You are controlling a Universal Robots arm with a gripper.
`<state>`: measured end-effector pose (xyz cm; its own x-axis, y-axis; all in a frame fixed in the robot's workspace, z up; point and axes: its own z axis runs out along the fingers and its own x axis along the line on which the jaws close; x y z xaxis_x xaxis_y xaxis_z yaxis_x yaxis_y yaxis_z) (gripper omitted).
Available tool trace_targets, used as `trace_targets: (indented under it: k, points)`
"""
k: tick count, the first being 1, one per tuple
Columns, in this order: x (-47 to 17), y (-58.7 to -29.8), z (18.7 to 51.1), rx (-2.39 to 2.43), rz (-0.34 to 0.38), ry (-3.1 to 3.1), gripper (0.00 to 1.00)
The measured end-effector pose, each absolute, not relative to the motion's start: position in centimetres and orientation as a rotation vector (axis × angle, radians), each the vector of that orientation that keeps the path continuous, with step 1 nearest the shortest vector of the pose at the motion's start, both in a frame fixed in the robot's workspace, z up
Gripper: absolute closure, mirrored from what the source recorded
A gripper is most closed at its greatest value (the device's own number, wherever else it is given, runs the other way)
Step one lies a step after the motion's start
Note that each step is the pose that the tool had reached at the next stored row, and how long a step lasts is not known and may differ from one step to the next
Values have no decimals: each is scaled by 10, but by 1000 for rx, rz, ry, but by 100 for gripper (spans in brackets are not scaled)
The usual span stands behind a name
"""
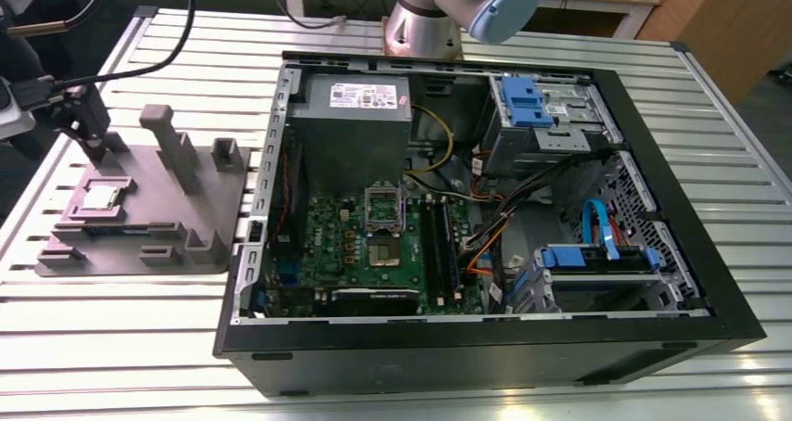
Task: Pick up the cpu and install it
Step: 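Pick up the cpu and move it towards the insertion slot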
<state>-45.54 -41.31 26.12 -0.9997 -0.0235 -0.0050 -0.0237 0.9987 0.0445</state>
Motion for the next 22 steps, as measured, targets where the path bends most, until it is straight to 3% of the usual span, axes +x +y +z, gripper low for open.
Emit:
trace_targets:
  k: [22]
  points:
    - [-462, -413, 224, 22, 70, 3129, 29]
